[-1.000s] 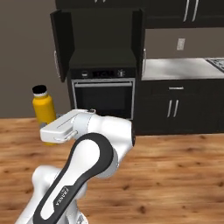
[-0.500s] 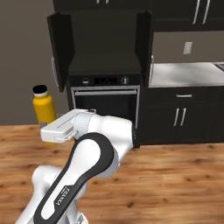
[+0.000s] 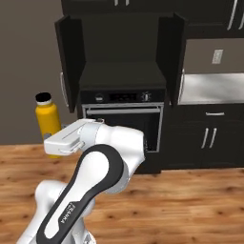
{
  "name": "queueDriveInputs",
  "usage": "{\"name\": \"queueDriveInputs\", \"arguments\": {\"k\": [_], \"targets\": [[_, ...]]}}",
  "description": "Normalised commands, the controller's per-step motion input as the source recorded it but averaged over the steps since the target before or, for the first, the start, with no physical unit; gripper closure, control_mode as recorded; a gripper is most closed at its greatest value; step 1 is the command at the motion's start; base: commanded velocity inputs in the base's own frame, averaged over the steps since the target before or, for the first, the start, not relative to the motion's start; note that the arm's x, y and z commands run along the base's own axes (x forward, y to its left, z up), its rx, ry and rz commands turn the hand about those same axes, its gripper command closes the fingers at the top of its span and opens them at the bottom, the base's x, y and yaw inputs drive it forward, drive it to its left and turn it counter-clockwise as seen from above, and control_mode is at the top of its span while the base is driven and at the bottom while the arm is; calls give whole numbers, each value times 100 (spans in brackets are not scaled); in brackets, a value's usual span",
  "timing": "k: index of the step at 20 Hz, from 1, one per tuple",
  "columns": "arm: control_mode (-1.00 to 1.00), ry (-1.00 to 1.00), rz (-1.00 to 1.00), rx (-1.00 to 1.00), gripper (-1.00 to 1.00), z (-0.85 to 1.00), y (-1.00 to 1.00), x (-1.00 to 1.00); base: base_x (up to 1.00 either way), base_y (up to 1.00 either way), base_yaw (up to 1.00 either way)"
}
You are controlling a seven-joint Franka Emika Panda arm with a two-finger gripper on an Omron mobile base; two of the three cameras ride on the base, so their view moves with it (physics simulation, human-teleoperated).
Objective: Pick the water bottle from the counter and place it in the open cabinet.
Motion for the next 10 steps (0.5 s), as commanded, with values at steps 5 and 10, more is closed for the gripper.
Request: {"name": "queueDriveInputs", "arguments": {"k": [5,10], "targets": [[100,0,0,0,100,0,0,0,49,38,-1],[100,0,0,0,100,0,0,0,46,34,-7]]}}
